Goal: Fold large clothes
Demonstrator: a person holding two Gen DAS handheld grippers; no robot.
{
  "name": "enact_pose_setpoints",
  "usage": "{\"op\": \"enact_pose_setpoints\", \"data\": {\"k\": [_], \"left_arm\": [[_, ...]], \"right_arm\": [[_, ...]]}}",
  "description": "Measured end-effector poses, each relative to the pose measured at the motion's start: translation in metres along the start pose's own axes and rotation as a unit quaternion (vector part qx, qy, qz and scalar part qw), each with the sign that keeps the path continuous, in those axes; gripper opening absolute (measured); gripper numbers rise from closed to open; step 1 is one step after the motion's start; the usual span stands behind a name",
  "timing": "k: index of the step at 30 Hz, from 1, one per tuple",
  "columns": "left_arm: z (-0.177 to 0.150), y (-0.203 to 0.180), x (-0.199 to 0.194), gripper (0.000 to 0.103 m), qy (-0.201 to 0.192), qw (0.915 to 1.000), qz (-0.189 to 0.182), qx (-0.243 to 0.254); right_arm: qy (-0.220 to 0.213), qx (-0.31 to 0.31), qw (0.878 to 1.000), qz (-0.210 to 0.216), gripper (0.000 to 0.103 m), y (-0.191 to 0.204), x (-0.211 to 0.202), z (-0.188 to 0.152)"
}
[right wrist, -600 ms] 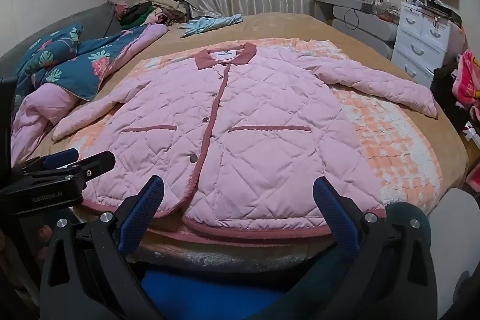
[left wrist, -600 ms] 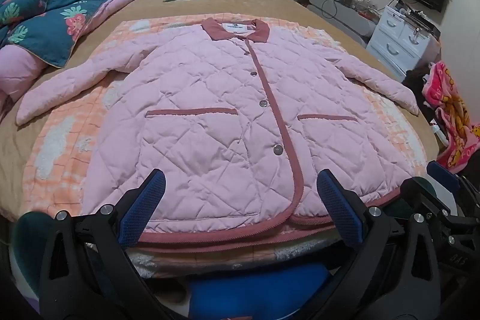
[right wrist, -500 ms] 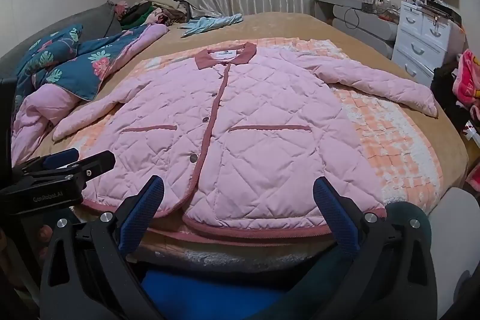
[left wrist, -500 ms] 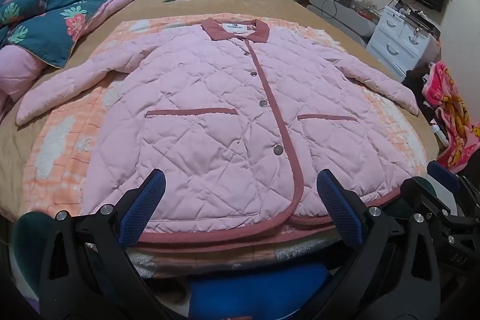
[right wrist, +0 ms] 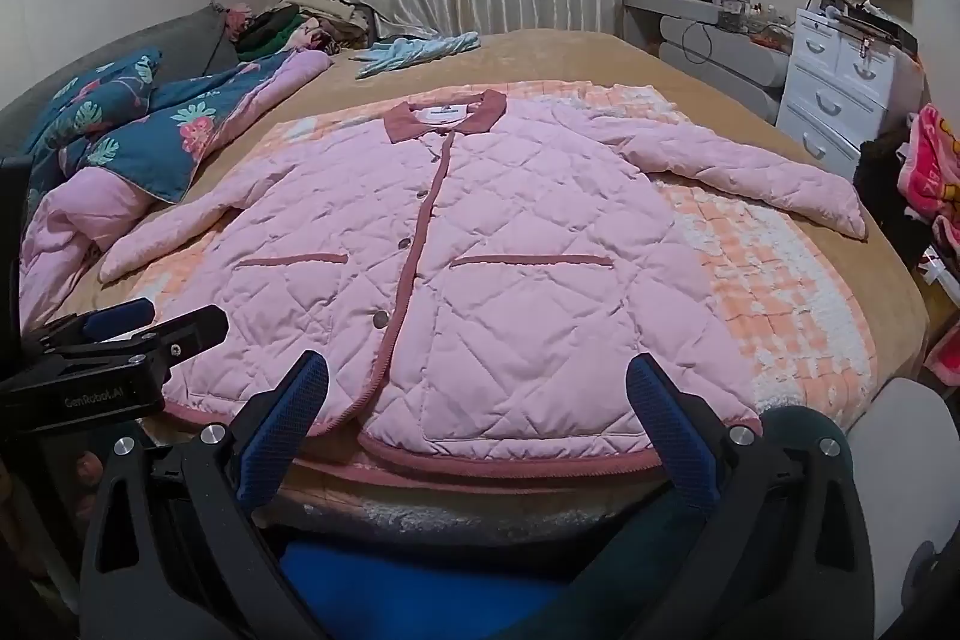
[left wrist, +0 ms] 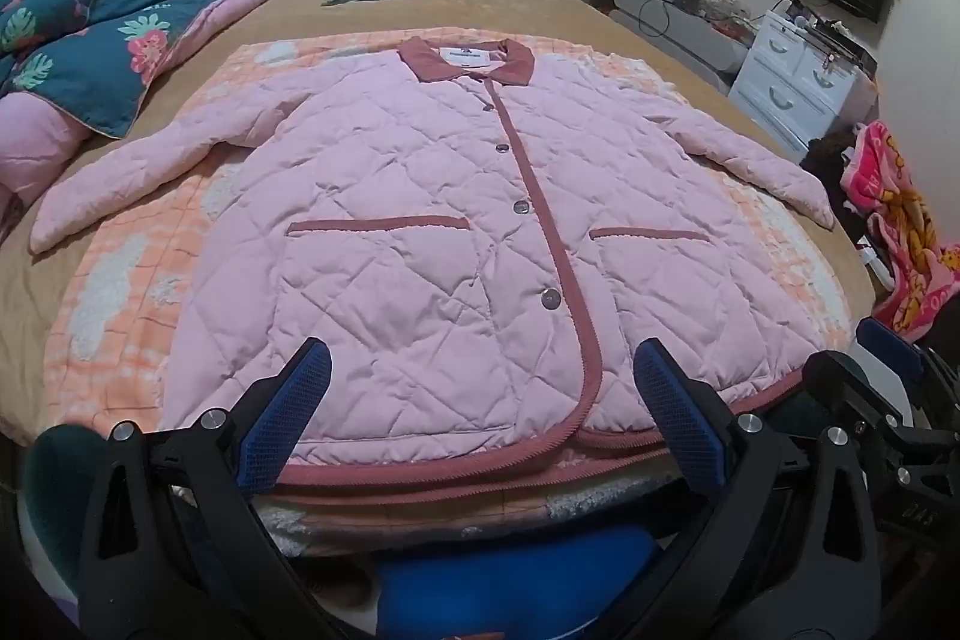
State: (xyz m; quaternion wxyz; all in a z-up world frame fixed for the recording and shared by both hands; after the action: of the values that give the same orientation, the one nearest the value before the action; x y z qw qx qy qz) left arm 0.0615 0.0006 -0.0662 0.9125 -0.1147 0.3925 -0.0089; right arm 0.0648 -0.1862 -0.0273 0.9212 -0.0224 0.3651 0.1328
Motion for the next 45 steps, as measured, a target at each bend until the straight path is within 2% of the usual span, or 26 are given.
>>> {"op": "enact_pose_setpoints", "data": {"k": [45], "left_arm": [[0.005, -0.004, 0.003, 0.095, 0.008, 0.9999, -0.006, -0.005]], "right_arm": [[0.004, -0.009, 1.0, -0.004, 0.099, 0.003, 0.009, 0.004]]}}
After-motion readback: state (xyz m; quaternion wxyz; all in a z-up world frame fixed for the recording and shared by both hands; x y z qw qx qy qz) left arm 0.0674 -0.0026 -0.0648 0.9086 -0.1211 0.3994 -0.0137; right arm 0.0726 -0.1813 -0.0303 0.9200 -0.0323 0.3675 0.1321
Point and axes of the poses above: each gripper's, at about its wrist camera, not at the fingertips, and x roughly the way its jaws point, y to its left, z to its top, the point moved 9 cm from there along x, roughly the way its jaws point, and after that the axes turned 6 degrees about -z, right-handed, at the moved point
